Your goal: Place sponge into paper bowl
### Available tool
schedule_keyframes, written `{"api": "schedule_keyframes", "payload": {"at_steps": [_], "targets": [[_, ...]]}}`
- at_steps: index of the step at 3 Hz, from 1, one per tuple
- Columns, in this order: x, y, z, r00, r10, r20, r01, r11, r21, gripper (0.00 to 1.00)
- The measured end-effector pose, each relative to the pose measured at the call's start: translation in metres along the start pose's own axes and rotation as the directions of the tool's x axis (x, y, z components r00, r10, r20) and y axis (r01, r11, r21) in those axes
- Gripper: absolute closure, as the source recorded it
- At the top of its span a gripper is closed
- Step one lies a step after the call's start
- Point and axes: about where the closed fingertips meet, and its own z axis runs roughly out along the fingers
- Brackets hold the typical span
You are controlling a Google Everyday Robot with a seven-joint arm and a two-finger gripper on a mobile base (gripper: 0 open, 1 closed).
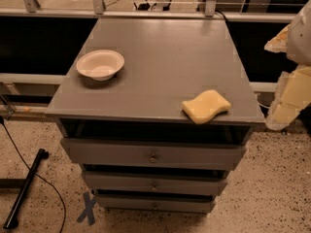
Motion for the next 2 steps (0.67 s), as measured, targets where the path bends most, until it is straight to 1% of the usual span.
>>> {"api": "schedule_keyframes", "payload": {"at_steps": [1,2], "targets": [[0.0,0.0,0.0,1.0,0.0,0.0,0.0,1.0,0.0,0.0],[-0.003,-0.003,0.011,0.999,-0.039,-0.012,0.038,0.9984,-0.042,0.0]]}}
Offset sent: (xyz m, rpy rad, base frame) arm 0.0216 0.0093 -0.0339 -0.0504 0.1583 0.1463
